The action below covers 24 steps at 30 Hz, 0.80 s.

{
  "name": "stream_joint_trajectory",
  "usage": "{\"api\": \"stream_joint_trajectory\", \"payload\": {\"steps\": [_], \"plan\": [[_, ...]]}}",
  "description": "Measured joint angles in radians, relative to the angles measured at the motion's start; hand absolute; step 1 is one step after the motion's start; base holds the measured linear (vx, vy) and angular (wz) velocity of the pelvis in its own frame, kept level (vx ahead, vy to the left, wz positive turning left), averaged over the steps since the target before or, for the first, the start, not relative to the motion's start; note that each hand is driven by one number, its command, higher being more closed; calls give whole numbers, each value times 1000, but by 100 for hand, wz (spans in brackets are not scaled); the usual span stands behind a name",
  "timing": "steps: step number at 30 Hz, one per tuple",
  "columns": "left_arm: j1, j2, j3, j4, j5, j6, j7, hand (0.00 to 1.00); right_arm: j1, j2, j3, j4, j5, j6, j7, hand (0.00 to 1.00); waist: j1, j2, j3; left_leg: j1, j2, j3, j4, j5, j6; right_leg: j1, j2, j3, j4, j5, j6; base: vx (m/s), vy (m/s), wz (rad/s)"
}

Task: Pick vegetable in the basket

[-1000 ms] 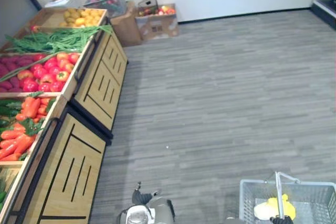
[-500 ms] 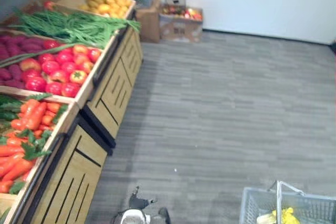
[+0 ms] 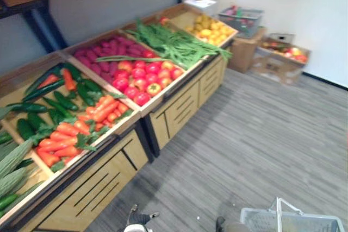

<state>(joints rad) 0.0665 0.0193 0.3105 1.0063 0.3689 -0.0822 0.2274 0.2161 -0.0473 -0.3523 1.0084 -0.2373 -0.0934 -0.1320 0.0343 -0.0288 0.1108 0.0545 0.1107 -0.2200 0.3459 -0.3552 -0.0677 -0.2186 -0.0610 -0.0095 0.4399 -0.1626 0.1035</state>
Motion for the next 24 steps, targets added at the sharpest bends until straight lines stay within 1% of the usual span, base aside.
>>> {"api": "stream_joint_trajectory", "payload": {"steps": [2, 3, 4, 5, 7, 8, 9, 10, 11, 12, 13, 14, 15, 16, 17, 18, 19, 20, 21, 22, 23, 24], "plan": [[2, -15, 17, -6, 0, -1, 0, 0, -1, -11, 20, -21, 0, -2, 6, 100, 0, 11, -6, 1, 5, -40, -15, 10, -7, -5, 4, 1, 44, -29, -7, 183, -190, 76], [5, -17, 29, -10, 0, -2, -1, 0, -2, -13, 40, -25, 0, -7, 9, 100, -1, -2, -9, 0, 1, -61, -35, 23, -8, -1, -7, -16, 61, -74, -10, 195, -215, 98], [5, -18, 39, -15, -2, -2, 0, 0, -10, -14, 61, -25, -1, -10, 12, 100, 2, -12, -12, -9, -2, -79, -46, 35, -14, -1, -21, -44, 65, -109, -23, 175, -210, 95], [6, -18, 42, -22, -2, -1, 1, 0, -18, -15, 68, -25, -2, -11, 12, 100, 4, -10, -13, -21, 0, -92, -43, 43, -16, 0, -23, -59, 65, -114, -28, 163, -216, 87], [9, -22, 47, -31, -3, 0, 3, 0, -41, -18, 92, -24, -2, -12, 13, 100, 3, -4, -17, -68, 2, -116, -21, 89, -32, 26, -31, -116, 27, -116, -35, 134, -178, 90], [9, -24, 51, -34, -17, 1, 4, 0, -50, -16, 96, -23, -2, -13, 13, 100, 2, -2, -17, -96, 2, -134, -5, 119, -45, 53, -36, -161, -3, -112, -41, 110, -133, 91], [10, -25, 51, -38, -25, 2, 5, 0, -55, -13, 97, -21, -2, -13, 13, 100, 1, -2, -18, -108, 5, -134, -3, 135, -54, 66, -39, -184, -16, -109, -46, 146, -157, 138], [15, -26, 51, -52, -44, 5, 5, 0, -58, -13, 96, -14, -2, -13, 13, 100, -4, 2, -19, -143, 16, -107, -3, 174, -72, 95, -51, -245, -47, -100, -60, 108, -100, 123], [15, -29, 50, -55, -48, 5, 5, 0, -58, -15, 94, -12, -2, -13, 13, 100, -4, 3, -19, -155, 23, -78, -13, 194, -75, 108, -56, -276, -59, -97, -64, 103, -86, 168], [14, -34, 49, -59, -51, 5, 5, 0, -56, -17, 92, -10, -2, -10, 12, 100, -6, -3, -17, -171, 44, 33, -48, 244, -58, 129, -76, -333, -74, -91, -74, 35, -32, 169], [12, -41, 49, -60, -53, 4, 5, 0, -52, -19, 90, -10, 0, -9, 10, 100, -18, -9, -13, -178, 77, 216, -69, 264, -16, 144, -88, -388, -90, -76, -98, 10, -20, 174], [10, -42, 49, -60, -53, 5, 5, 0, -47, -20, 87, -10, 0, -9, 10, 100, -22, -4, -14, -190, 98, 343, -54, 258, 7, 155, -96, -421, -91, -76, -98, -1, 0, 152], [7, -43, 42, -51, -52, 7, 5, 0, -49, -25, 83, -10, 0, -9, 10, 100, -29, 5, -11, -189, 127, 497, -48, 259, 20, 170, -97, -455, -90, -76, -99, 5, 26, 147], [13, -42, 23, -41, -51, 9, 5, 0, -49, -38, 79, -9, 1, -10, 10, 100, -37, 20, -17, -191, 123, 608, -70, 276, 23, 180, -94, -475, -87, -76, -98, 16, 45, 172], [16, -35, -5, -39, -50, 13, 5, 0, -48, -49, 74, -7, 2, -11, 10, 100, -44, 22, -22, -181, 99, 597, -125, 303, 17, 186, -98, -467, -95, -76, -98, 20, 61, 147], [16, -31, -14, -39, -50, 15, 5, 0, -49, -54, 74, -6, 2, -12, 10, 100, -47, 24, -23, -173, 85, 578, -163, 315, 9, 189, -98, -456, -106, -75, -96, -18, 47, 124], [15, -18, -28, -29, -51, 17, 6, 0, -68, -63, 74, 12, 0, -21, 11, 100, -46, 27, -27, -164, 63, 536, -261, 354, -20, 189, -97, -455, -135, -70, -87, -25, 24, 74], [13, -13, -29, -28, -50, 18, 5, 0, -79, -68, 74, 22, 0, -23, 12, 100, -45, 27, -27, -156, 52, 533, -302, 379, -15, 190, -99, -461, -148, -64, -77, -67, 26, 63], [14, -5, -29, -26, -50, 19, 6, 0, -93, -76, 75, 30, -1, -29, 17, 100, -40, 27, -28, -144, 32, 526, -381, 429, -11, 190, -95, -465, -178, -54, -61, -43, 32, 28], [15, 0, -31, -22, -50, 19, 6, 0, -97, -78, 75, 33, -1, -30, 18, 100, -40, 28, -28, -139, 23, 516, -415, 450, -7, 189, -94, -468, -188, -51, -56, -97, 75, 43], [11, 16, -38, -9, -51, 18, 5, 0, -104, -82, 68, 46, 0, -31, 19, 100, -47, 24, -23, -144, 13, 492, -447, 475, -5, 189, -95, -482, -199, -46, -48, -81, 71, 37], [12, 23, -39, -8, -51, 18, 5, 0, -107, -80, 59, 57, 0, -31, 20, 100, -46, 21, -22, -146, 10, 485, -449, 476, -4, 190, -97, -482, -199, -45, -47, -97, 78, 39]]}}
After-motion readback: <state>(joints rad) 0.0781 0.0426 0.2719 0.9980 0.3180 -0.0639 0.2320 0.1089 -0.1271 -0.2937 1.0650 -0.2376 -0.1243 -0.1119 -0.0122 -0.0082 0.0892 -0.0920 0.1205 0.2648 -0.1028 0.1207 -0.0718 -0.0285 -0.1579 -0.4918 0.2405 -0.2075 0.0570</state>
